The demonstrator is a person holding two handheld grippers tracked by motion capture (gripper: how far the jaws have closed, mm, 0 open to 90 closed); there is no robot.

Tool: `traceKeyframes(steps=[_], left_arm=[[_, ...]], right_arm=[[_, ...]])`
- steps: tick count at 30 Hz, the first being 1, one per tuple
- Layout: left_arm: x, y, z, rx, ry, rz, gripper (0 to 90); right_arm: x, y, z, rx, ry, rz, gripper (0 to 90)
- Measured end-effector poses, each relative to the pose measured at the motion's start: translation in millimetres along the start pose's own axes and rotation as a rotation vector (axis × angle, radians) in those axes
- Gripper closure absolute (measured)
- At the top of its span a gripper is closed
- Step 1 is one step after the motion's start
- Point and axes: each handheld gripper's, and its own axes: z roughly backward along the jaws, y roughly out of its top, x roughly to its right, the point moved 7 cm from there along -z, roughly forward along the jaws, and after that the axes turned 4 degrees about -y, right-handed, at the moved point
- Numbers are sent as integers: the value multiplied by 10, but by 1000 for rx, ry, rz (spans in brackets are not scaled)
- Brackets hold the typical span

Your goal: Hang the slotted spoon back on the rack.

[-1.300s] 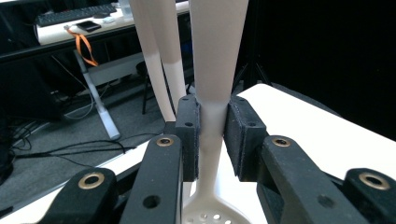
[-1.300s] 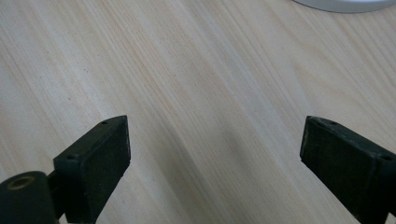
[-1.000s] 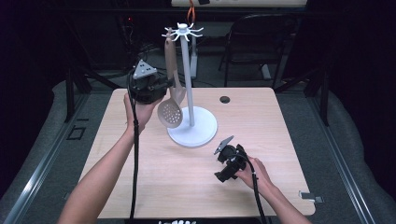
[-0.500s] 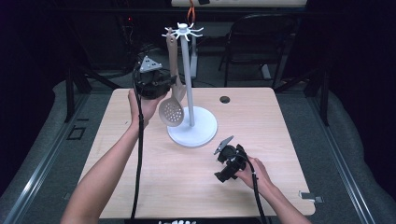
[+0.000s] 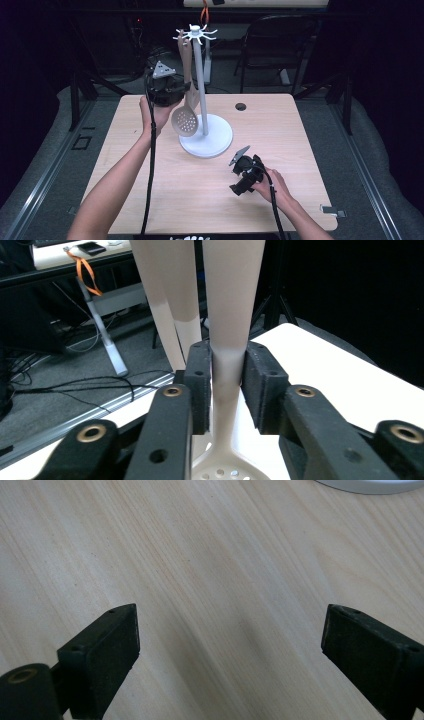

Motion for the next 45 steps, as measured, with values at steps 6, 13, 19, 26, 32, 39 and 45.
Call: traceKeyframes(steps=[6,13,19,26,32,39,45], left_arm=[[-38,-106,88,-9,6,20,495],[-185,-357,163,-27,41,50,309],[-351,-655,183,-76,63,96,200],[-485,-1088,245,-139,78,152,146],[-590,-1459,322,-193,98,194,130],[-638,-1864,369,-251,96,237,129],[-621,-2145,386,-304,102,250,127]], right_arm=[[-6,1,1,-2,2,1,83],[-11,1,-5,-7,1,5,83],[-26,2,-17,-6,9,-1,83],[-16,-2,-15,-10,2,5,82],[-25,1,-25,-11,3,6,82],[-24,-1,-30,-11,3,5,83],[-16,-13,-29,-29,-5,18,83]])
